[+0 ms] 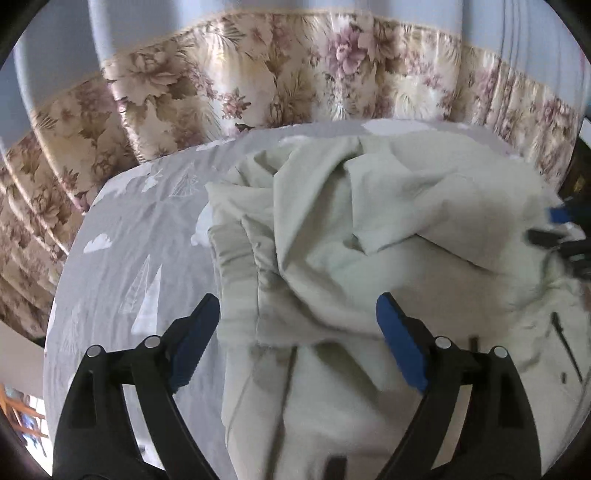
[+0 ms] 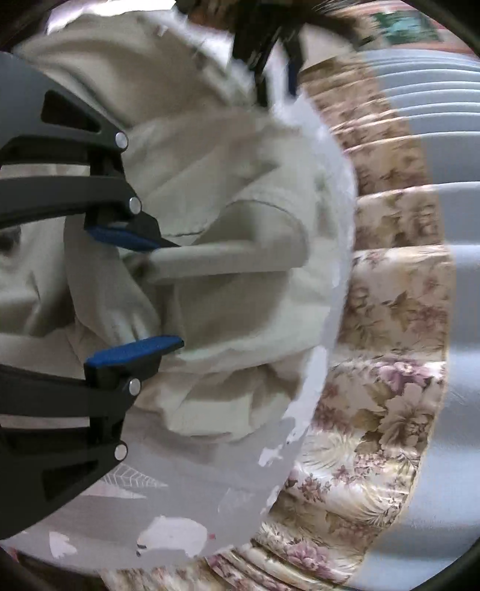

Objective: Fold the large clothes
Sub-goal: 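Open both tools and pull back from the jacket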

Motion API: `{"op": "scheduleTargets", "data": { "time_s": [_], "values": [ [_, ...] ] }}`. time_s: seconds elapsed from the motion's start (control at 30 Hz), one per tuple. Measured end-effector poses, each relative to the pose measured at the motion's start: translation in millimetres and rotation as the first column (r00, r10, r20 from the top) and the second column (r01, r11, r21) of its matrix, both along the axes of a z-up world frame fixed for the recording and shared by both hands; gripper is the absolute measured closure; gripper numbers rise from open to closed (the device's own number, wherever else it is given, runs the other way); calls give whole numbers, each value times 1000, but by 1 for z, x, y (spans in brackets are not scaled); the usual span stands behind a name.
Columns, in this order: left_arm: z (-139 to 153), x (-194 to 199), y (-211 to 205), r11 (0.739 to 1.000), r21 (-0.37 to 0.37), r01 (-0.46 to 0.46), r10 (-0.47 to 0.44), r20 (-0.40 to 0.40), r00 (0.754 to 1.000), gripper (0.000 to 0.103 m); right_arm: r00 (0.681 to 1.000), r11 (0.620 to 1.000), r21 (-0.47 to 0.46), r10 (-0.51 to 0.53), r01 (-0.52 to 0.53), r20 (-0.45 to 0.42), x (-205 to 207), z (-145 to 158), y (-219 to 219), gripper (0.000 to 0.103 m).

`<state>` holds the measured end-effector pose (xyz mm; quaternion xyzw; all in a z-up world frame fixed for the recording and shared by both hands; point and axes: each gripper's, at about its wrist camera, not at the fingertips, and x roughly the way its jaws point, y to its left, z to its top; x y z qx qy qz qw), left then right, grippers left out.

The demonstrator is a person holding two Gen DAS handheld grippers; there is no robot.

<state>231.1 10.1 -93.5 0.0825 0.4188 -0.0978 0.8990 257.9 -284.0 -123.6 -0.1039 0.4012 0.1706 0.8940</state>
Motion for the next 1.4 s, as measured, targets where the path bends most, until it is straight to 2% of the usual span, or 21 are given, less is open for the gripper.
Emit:
{"op": "scheduleTargets", "data": {
  "time_s": [0.07, 0.13, 0.23, 0.27, 0.3, 0.4, 0.5, 0.57, 0.7, 0.77, 0.8, 0.93, 1.0, 1.07, 1.2, 1.4],
  "values": [
    [5, -14, 8, 999, 3, -44, 44, 18, 999, 12, 1000, 1000, -22, -7, 7, -1, 1, -12, -3, 59],
    [6, -22, 21, 996, -3, -92, 92, 31, 995, 7, 1000, 1000, -6, -15, 15, 3, 1, -9, -7, 59],
    [8, -38, 48, 984, -19, -175, 176, 33, 984, 6, 999, 998, 59, -17, 15, 33, -10, 13, -15, 57],
    [8, -43, 57, 979, -28, -201, 202, 33, 979, 5, 998, 993, 118, -22, 15, 59, -21, 28, -25, 57],
    [9, -52, 70, 972, -37, -234, 235, 37, 971, 4, 996, 988, 151, -27, 15, 81, -27, 36, -31, 53],
    [10, -73, 96, 952, -28, -306, 307, 61, 950, 3, 978, 972, 225, -112, 70, 179, -62, 67, -58, 23],
    [6, -103, 121, 925, -32, -379, 380, 77, 922, 3, 953, 952, 267, -212, 151, 216, -93, 85, -79, 17],
    [2, -117, 129, 915, -33, -401, 403, 74, 912, 3, 921, 933, 279, -297, 225, 250, -115, 94, -89, 11],
    [-4, -138, 129, 914, -37, -404, 405, 81, 911, 3, 871, 911, 312, -370, 271, 324, -153, 103, -102, 2],
    [-7, -143, 120, 922, -24, -386, 387, 80, 919, 3, 834, 890, 325, -428, 320, 348, -167, 100, -107, 2],
    [-9, -144, 115, 928, -23, -371, 372, 77, 925, 3, 827, 884, 325, -442, 336, 347, -170, 98, -110, 2],
    [-14, -151, 89, 947, -22, -320, 321, 74, 944, 3, 840, 881, 277, -457, 383, 292, -169, 80, -110, 2],
    [-16, -151, 73, 955, -3, -296, 296, 75, 952, 3, 842, 891, 239, -447, 387, 302, -170, 72, -104, 2],
    [-16, -152, 63, 953, 8, -302, 300, 83, 950, 3, 832, 885, 237, -460, 401, 311, -173, 67, -102, 2],
    [-15, -156, 59, 947, -43, -319, 322, 71, 944, 3, 810, 867, 273, -491, 417, 322, -186, 65, -101, 3],
    [-17, -166, 62, 934, -84, -347, 351, 51, 935, 3, 838, 858, 320, -485, 402, 249, -198, 56, -106, 3]
  ]
}}
